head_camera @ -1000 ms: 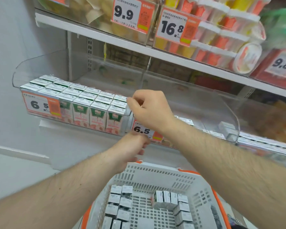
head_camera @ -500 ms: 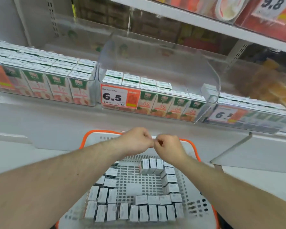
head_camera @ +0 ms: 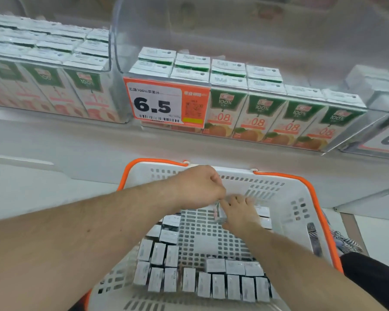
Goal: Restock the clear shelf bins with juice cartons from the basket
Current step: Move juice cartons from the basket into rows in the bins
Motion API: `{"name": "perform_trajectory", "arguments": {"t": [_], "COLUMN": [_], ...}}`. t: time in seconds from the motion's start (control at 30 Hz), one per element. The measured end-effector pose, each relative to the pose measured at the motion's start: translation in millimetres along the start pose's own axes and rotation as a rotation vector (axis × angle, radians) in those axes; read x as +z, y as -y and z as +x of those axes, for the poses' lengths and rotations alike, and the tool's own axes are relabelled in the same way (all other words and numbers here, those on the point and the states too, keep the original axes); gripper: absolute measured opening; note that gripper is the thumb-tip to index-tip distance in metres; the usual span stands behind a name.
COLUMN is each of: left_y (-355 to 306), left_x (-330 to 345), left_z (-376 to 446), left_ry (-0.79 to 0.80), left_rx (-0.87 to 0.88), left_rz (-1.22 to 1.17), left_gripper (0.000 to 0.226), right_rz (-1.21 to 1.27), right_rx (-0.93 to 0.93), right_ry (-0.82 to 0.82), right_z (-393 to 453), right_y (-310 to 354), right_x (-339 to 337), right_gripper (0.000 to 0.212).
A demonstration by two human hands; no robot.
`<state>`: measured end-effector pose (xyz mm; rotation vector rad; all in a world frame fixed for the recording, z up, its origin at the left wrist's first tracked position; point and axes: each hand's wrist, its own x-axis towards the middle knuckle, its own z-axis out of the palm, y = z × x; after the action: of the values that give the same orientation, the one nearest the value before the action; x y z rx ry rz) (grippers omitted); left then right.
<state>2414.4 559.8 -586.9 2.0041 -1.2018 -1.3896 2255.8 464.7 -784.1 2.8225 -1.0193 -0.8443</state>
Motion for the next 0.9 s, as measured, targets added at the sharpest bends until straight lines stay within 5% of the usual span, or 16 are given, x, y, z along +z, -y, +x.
{"name": "perform_trajectory", "arguments": {"t": [0.23,0.33,0.57,0.73,0.9], "left_y": [10,14,19,10,11], "left_x": [-8,-17,-19,-16,-41], "left_z": [4,2,-24,-41,-63], "left_ry": [0.042,0.034,0.171,0.159,0.212], "left_rx": [-0.025,-0.009,0.088,0.227,0.182], "left_rz": [0.058,0.188,0.346,0.010,-0.375], "left_gripper": [0.012,0.018,0.096,0.040,0.034], "right_rz": [-0.041,0.193,0.687,0.921,1.087], "right_rx": [-0.143,-0.212,-0.328,-0.286,-0.276], "right_ry": [0.004,-0.028,-0.119,-0.165,-0.271], "right_z": [12,-1,-92,-135,-174], "right_y": [-5,-15,-28,-29,-37], "right_x": [-7,-42,-164,-201,-221], "right_gripper": [0.066,0.067,0.069,0.074,0.083]}}
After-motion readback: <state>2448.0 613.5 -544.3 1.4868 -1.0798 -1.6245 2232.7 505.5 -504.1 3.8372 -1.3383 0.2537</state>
